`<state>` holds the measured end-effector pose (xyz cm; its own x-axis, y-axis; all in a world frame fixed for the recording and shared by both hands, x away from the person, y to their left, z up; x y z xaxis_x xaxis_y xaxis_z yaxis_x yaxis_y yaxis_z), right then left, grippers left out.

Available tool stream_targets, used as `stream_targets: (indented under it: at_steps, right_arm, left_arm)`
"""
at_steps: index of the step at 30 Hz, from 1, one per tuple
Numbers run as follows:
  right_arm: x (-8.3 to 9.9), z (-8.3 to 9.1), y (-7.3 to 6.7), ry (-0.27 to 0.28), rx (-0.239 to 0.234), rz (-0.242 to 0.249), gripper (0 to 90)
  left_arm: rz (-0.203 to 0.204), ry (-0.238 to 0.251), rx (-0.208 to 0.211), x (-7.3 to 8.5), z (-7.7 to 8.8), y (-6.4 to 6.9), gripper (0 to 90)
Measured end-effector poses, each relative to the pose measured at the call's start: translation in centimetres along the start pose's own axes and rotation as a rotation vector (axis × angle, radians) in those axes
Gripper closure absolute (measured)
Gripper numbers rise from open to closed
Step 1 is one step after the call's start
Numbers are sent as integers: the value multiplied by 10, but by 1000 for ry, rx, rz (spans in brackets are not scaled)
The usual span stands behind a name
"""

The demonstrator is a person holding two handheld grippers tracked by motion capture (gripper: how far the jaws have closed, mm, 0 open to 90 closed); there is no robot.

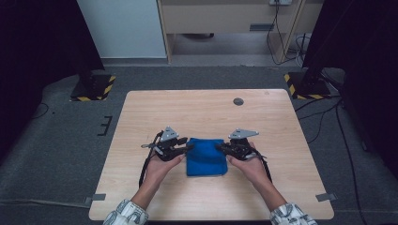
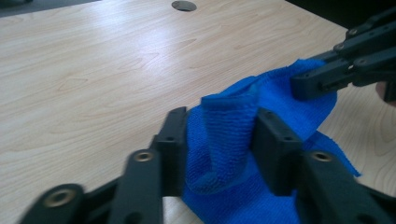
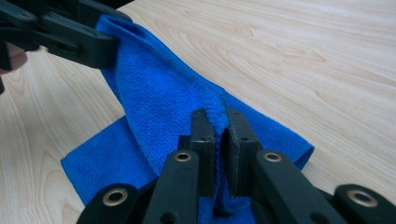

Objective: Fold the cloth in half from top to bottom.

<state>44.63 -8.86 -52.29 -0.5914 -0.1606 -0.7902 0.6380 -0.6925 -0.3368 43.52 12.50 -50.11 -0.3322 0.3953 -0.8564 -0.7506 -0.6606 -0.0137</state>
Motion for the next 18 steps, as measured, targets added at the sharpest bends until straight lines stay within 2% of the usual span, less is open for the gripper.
stream_targets:
  at_steps: [3,5,8,14,16,18]
  right_arm:
    - [3,0,1,-1,1,-1,832]
    - [5,0,1,-4,-1,6,832]
    - [7,-1,0,-8,-3,4,832]
    - [8,0,-2,-11,0,19,814]
    - [12,0,-4,-13,2,26,804]
    - [13,0,-4,-16,4,25,799]
  left_arm:
    - [20,16,4,-2,2,1,470]
    - [40,32,29,-4,4,2,440]
    - [23,33,13,-6,5,3,427]
    - [33,39,-18,-5,7,-3,411]
    - [43,44,-56,-4,10,-9,408]
    - [46,41,-67,-3,11,-11,408]
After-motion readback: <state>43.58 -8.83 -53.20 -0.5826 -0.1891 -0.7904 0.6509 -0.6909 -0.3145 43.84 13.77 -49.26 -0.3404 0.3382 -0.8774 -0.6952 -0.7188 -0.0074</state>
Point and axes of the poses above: each handheld gripper's, and its own axes: z roughly backward along the jaws, x roughly out of its underside, y roughly to its right, the point moved 5 cm from there along -z, roughly forward along the jaws, and after that the axes turned 11 degrees about -z, right-handed, at the moved point
